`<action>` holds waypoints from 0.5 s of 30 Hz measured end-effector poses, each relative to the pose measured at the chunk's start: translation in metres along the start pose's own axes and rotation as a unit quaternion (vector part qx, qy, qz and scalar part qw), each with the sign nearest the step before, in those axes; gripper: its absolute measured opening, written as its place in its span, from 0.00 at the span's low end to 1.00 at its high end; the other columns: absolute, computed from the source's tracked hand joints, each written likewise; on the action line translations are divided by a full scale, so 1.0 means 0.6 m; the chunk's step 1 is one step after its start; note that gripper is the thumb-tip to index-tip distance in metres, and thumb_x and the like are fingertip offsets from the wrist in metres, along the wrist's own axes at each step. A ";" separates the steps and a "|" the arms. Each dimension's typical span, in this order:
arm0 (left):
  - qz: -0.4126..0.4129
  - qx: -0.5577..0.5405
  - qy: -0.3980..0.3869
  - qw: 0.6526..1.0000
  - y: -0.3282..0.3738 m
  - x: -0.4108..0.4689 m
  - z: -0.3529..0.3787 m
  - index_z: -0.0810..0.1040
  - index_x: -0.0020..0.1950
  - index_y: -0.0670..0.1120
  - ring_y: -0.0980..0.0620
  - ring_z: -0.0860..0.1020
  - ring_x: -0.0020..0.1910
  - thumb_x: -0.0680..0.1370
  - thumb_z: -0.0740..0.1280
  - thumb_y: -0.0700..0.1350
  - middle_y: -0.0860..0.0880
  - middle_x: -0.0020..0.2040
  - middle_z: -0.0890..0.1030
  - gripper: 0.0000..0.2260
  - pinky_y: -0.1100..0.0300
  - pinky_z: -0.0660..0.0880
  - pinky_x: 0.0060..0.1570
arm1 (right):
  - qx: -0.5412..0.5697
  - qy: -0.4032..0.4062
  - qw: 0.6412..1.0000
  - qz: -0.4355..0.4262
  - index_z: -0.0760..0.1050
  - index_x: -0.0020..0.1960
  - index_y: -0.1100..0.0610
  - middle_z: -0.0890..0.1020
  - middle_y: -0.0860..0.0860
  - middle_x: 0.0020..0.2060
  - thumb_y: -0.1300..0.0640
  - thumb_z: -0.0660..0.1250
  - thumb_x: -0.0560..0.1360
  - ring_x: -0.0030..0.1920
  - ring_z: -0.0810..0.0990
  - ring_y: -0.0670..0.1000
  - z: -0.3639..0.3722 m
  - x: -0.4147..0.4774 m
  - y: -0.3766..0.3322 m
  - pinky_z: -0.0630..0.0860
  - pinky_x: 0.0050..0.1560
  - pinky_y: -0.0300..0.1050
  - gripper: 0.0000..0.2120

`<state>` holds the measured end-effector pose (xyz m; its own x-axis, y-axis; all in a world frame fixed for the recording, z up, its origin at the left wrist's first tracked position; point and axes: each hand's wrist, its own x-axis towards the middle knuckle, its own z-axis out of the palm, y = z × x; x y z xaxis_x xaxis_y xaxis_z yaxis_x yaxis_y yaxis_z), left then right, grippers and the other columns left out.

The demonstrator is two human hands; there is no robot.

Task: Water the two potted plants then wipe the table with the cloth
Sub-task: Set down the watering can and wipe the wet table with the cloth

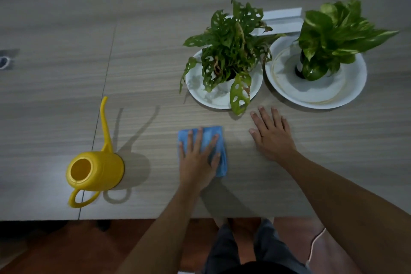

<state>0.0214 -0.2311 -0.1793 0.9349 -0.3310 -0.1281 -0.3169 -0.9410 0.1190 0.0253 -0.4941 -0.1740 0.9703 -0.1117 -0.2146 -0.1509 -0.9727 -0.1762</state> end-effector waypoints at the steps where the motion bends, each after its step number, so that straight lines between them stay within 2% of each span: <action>1: -0.043 0.004 0.024 0.999 -0.033 -0.005 -0.002 0.58 0.81 0.62 0.42 0.52 0.82 0.83 0.50 0.63 0.47 0.83 0.56 0.26 0.35 0.56 0.75 | 0.000 -0.002 1.000 0.000 0.49 0.79 0.46 0.49 0.48 0.79 0.38 0.40 0.79 0.78 0.45 0.57 0.000 0.000 0.000 0.47 0.75 0.60 0.30; 3: -0.095 0.001 0.057 0.994 -0.073 -0.049 0.002 0.60 0.81 0.60 0.40 0.56 0.81 0.83 0.50 0.62 0.46 0.82 0.60 0.25 0.34 0.59 0.74 | -0.002 -0.009 1.000 -0.002 0.47 0.79 0.45 0.47 0.47 0.79 0.37 0.39 0.79 0.78 0.43 0.56 0.002 0.000 0.000 0.45 0.75 0.59 0.30; 5: -0.105 0.000 0.055 0.993 -0.052 -0.105 0.011 0.61 0.80 0.59 0.39 0.55 0.81 0.83 0.52 0.61 0.45 0.82 0.60 0.25 0.33 0.58 0.74 | 0.000 -0.015 1.000 0.002 0.44 0.79 0.45 0.44 0.46 0.79 0.38 0.38 0.79 0.78 0.41 0.56 0.001 0.000 0.001 0.43 0.75 0.58 0.30; 7: -0.075 -0.014 0.029 0.997 0.009 -0.134 0.017 0.61 0.80 0.60 0.38 0.54 0.81 0.83 0.54 0.61 0.45 0.83 0.58 0.25 0.33 0.57 0.75 | 0.006 -0.017 1.000 0.003 0.43 0.79 0.45 0.44 0.46 0.79 0.38 0.38 0.80 0.78 0.41 0.55 0.000 0.000 0.001 0.42 0.76 0.58 0.29; 9: -0.008 -0.025 0.026 0.999 0.059 -0.124 0.025 0.60 0.80 0.61 0.39 0.53 0.82 0.83 0.54 0.62 0.46 0.83 0.56 0.25 0.34 0.56 0.75 | 0.008 -0.014 1.000 0.001 0.45 0.79 0.45 0.45 0.46 0.79 0.39 0.39 0.80 0.78 0.41 0.56 0.000 0.000 0.000 0.42 0.75 0.58 0.29; 12: 0.047 -0.011 0.016 0.999 0.040 -0.046 0.017 0.59 0.80 0.62 0.41 0.51 0.82 0.82 0.53 0.63 0.48 0.84 0.54 0.26 0.34 0.55 0.76 | 0.007 -0.004 1.000 0.001 0.46 0.79 0.45 0.46 0.46 0.79 0.38 0.40 0.80 0.78 0.43 0.56 0.003 0.001 0.001 0.43 0.75 0.58 0.29; 13: 0.027 -0.005 0.019 0.999 0.009 -0.022 0.013 0.59 0.80 0.62 0.41 0.52 0.82 0.82 0.53 0.63 0.47 0.83 0.55 0.26 0.34 0.56 0.75 | 0.011 -0.002 1.000 0.000 0.46 0.79 0.45 0.46 0.46 0.79 0.38 0.40 0.80 0.78 0.43 0.56 0.003 0.001 0.001 0.42 0.75 0.58 0.29; 15: -0.065 0.010 0.046 0.997 -0.065 -0.004 0.005 0.61 0.80 0.61 0.41 0.55 0.81 0.83 0.51 0.63 0.46 0.82 0.59 0.25 0.34 0.57 0.75 | 0.014 -0.006 1.000 -0.004 0.45 0.79 0.44 0.45 0.46 0.79 0.38 0.39 0.80 0.78 0.42 0.56 0.004 0.001 0.001 0.42 0.75 0.58 0.29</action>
<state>0.0310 -0.1938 -0.1868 0.9787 -0.1990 -0.0503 -0.1943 -0.9771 0.0867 0.0253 -0.4945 -0.1767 0.9691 -0.1011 -0.2250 -0.1484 -0.9676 -0.2041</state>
